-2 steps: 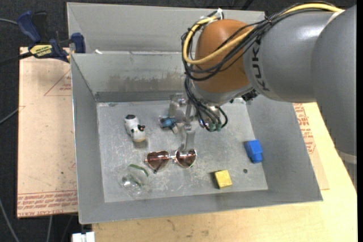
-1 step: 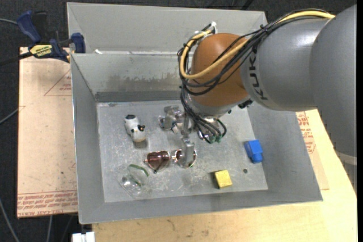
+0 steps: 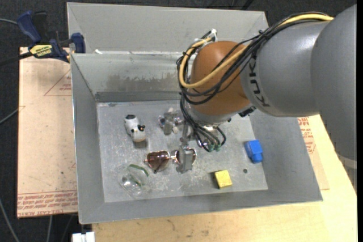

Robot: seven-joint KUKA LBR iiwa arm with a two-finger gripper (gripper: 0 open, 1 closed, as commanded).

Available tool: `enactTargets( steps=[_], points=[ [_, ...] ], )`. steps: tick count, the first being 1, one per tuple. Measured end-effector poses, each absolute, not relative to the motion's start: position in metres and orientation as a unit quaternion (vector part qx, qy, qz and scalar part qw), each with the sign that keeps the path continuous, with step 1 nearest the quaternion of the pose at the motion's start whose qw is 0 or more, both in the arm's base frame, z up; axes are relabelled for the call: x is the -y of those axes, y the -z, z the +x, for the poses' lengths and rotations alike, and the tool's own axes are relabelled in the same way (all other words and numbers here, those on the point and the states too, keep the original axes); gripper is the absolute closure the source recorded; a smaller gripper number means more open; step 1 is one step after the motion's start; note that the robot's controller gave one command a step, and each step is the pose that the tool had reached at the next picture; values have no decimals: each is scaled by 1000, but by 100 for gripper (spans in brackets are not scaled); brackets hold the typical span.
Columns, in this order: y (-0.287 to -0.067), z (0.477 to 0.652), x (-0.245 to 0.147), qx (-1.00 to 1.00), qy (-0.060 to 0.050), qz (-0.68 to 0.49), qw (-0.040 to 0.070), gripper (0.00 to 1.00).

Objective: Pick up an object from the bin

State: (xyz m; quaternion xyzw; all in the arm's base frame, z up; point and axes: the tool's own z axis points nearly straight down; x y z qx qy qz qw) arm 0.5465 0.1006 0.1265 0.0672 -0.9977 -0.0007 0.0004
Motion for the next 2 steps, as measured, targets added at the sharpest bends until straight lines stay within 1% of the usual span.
enactTargets(
  steps=[1,2],
  points=[
    [-77,539,-102,994,0,106,-1,0],
    [-69,539,-96,994,1,111,-2,100]
  ],
)
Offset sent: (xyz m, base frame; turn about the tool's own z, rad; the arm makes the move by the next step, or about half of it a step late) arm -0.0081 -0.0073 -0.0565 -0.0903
